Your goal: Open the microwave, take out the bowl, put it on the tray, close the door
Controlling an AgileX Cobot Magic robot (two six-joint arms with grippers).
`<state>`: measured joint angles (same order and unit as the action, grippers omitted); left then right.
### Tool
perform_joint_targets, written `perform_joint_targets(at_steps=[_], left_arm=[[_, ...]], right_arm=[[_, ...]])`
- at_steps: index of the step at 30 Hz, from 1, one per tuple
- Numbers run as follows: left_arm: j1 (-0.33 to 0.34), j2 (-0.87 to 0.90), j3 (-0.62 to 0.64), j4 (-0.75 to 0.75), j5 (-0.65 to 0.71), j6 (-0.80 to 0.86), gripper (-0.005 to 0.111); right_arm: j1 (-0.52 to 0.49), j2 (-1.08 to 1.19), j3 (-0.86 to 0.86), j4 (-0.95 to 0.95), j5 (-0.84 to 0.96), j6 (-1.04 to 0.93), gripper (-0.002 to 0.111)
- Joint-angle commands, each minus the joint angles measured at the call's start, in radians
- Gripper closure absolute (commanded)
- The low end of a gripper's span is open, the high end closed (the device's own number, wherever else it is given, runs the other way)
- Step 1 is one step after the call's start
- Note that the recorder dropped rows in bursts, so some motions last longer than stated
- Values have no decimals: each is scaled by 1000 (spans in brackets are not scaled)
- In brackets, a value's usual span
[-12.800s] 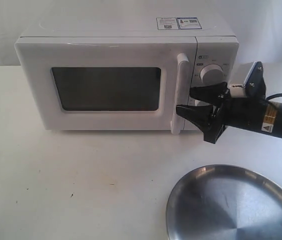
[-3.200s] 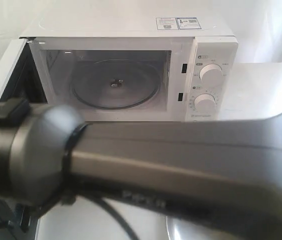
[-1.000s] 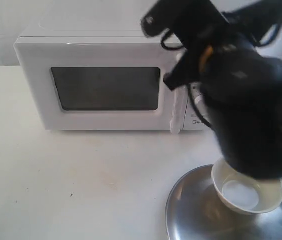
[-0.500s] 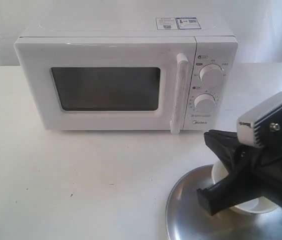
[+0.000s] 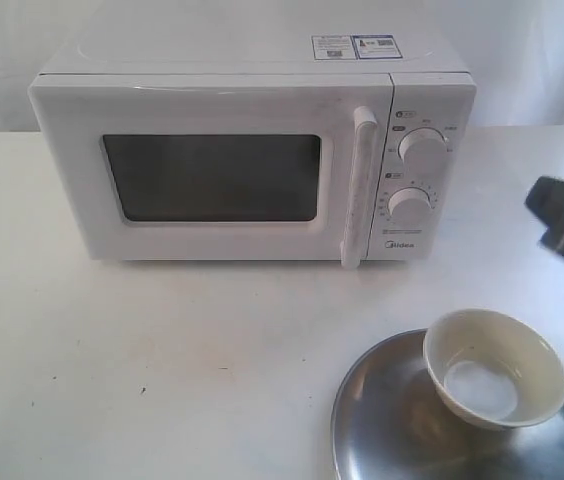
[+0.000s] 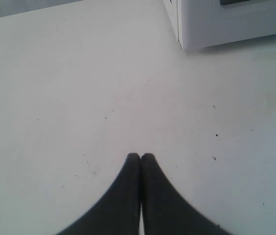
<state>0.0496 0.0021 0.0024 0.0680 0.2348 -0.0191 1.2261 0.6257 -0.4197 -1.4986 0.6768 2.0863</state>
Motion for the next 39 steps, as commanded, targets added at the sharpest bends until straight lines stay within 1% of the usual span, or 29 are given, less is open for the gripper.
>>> perform_joint_targets(at_steps=[1, 3, 4, 5, 8, 11, 13, 16, 19, 22, 24, 27, 31, 33, 34, 35, 36, 37, 38, 39], left_arm=[[-2, -2, -2, -7, 0, -2, 107], [-2, -2, -2, -7, 0, -2, 107], [-2, -2, -2, -7, 0, -2, 107], [-2, -2, -2, -7, 0, -2, 107], [-2, -2, -2, -7, 0, -2, 107], [-2, -2, -2, -7, 0, -2, 107], [-2, -2, -2, -7, 0, -2, 107], [-2, -2, -2, -7, 0, -2, 107], [-2, -2, -2, -7, 0, -2, 107], [-2, -2, -2, -7, 0, -2, 107], [-2, -2, -2, -7, 0, -2, 107], [-2, -2, -2, -7, 0, -2, 107], [-2, -2, -2, -7, 0, -2, 107], [-2, -2, -2, -7, 0, -2, 107], [-2, -2, -2, -7, 0, -2, 107], [-2, -2, -2, -7, 0, -2, 107], [-2, -2, -2, -7, 0, -2, 107], [-2, -2, -2, -7, 0, -2, 107], [-2, -2, -2, -7, 0, -2, 107], [-2, -2, -2, -7, 0, -2, 107]], right_arm=[[-100, -171, -23, 60, -115, 17, 108], [-182, -248, -19, 198, -169, 17, 108], [-241, -306, -8, 317, -185, 17, 108], [-285, -353, 5, 389, -186, 17, 108], [-472, -472, 74, 632, -186, 17, 108], [-689, -565, 146, 977, -186, 17, 108], [-786, -604, 186, 1214, -186, 17, 108], [-839, -615, 221, 1468, -186, 8, 108], [-841, -613, 236, 1598, -185, -69, 108], [-841, -613, 257, 1603, -195, -144, 108], [-841, -613, 281, 1597, -195, -149, 108], [-841, -626, 331, 1551, -195, -149, 108], [-841, -626, 420, 1478, -260, -167, 108], [-845, -626, 420, 1417, -339, -298, 108], [-854, -626, 420, 1394, -359, -523, 108], [-859, -626, 420, 1394, -359, -640, 108], [-869, -626, 420, 1394, -366, -985, 108], [-870, -626, 420, 1394, -372, -1126, 108], [-875, -626, 420, 1421, -382, -1471, 108], [-879, -626, 420, 1480, -394, -1733, 108]])
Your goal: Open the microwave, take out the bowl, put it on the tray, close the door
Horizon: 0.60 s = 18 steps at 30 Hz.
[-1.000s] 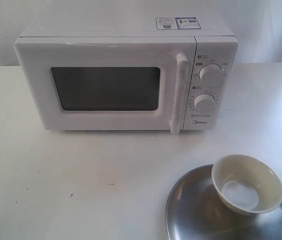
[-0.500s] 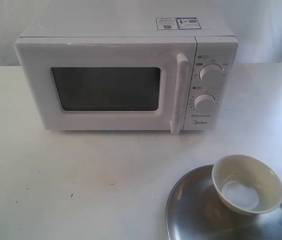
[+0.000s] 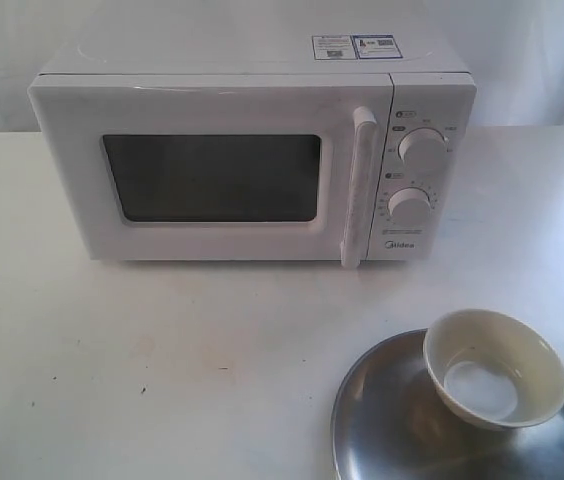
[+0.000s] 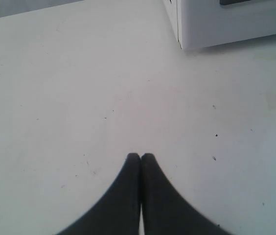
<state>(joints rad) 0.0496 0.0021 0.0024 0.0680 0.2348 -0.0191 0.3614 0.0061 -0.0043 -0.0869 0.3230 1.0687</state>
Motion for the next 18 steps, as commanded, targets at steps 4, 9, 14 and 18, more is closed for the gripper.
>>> perform_joint_targets(at_steps=[4, 9, 14, 18], left_arm=[[-2, -2, -2, -7, 0, -2, 107], [-2, -2, -2, -7, 0, -2, 107], [-2, -2, -2, -7, 0, -2, 107], [-2, -2, -2, -7, 0, -2, 107]], right_arm=[[-34, -6, 4, 197, -33, -1248, 108], [-110, -6, 4, 176, -33, -1248, 108], [-152, -6, 4, 176, -33, -1188, 108], [-182, -6, 4, 176, -31, -1087, 108]])
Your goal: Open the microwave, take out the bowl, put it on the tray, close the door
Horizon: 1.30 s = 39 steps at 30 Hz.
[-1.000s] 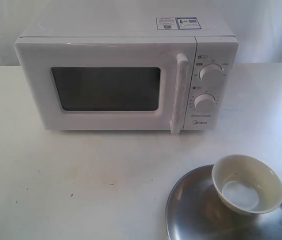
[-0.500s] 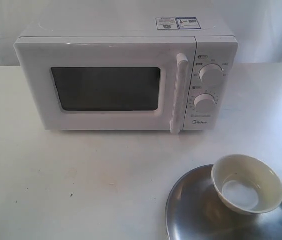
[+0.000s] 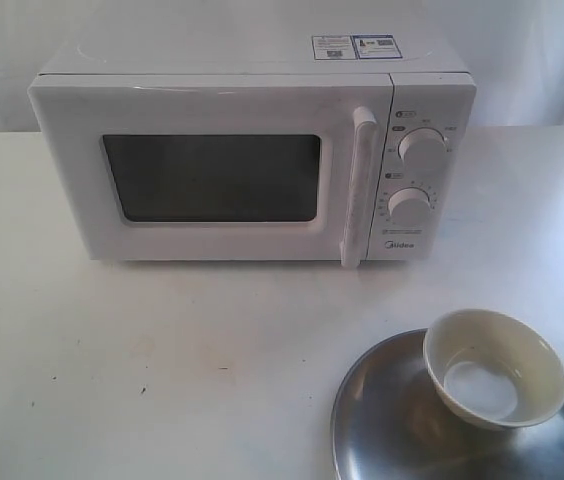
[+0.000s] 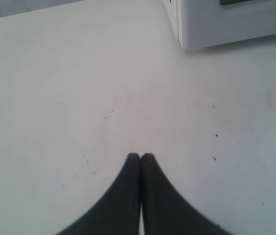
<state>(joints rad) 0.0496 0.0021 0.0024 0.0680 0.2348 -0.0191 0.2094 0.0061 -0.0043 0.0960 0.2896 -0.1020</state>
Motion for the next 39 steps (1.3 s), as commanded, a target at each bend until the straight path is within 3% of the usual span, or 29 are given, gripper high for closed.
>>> perform_joint_targets(at_steps=[1, 39], left_arm=[[-2, -2, -2, -7, 0, -2, 107], [-2, -2, -2, -7, 0, -2, 107]], right_arm=[[-34, -6, 4, -7, 2, 76, 108], [-40, -6, 4, -7, 0, 18, 108]])
